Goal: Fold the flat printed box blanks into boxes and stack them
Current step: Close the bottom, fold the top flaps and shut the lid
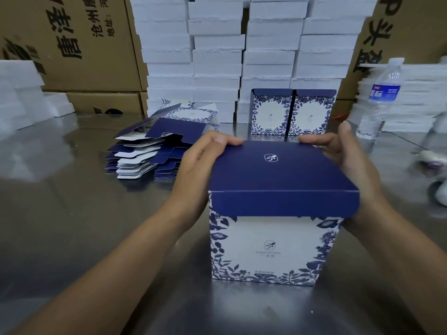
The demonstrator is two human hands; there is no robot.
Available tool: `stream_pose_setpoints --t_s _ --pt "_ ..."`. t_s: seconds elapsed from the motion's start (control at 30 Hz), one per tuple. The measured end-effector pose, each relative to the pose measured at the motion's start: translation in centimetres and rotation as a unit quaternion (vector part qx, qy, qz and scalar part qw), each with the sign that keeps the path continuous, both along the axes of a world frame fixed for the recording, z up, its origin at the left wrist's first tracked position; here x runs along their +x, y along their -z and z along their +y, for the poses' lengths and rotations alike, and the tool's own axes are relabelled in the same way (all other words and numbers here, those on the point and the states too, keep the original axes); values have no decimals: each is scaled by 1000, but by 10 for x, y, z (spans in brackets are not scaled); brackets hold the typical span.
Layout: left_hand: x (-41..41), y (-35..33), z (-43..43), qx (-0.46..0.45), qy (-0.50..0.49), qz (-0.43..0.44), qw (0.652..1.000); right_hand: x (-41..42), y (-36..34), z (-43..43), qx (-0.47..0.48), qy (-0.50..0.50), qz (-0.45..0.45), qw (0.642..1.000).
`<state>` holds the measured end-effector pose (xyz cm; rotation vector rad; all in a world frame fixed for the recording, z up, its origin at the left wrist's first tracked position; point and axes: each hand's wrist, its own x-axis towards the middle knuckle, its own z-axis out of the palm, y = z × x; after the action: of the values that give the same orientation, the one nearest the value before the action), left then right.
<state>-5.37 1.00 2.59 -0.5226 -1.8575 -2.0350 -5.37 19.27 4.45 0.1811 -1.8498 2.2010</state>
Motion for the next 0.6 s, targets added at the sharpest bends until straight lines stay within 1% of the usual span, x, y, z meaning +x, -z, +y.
stream_pose_setpoints --t_s 0.07,0.17,0.2,0.27,0.37,0.5,0.6 --pt "-4 -5 0 -8 -13 -15 1000 -1 -2 0 -2 25 1 1000" --pt "-9 -9 2 -39 -39 -55 997 0 -5 0 49 70 -2 996" --pt "-8 -8 3 -31 -35 -42 998 0 -7 0 67 71 -3 995" --pt "1 -5 5 -10 -21 -13 1000 0 -15 1 94 53 -19 994" --pt "4 -2 5 5 -15 -10 1000 -3 -28 -3 121 11 -55 991" --pt "6 -3 8 16 -24 -33 999 -9 -45 -8 153 -2 -131 980" --pt "10 -4 5 37 -7 -61 997 -9 -54 -14 225 -3 -148 963"
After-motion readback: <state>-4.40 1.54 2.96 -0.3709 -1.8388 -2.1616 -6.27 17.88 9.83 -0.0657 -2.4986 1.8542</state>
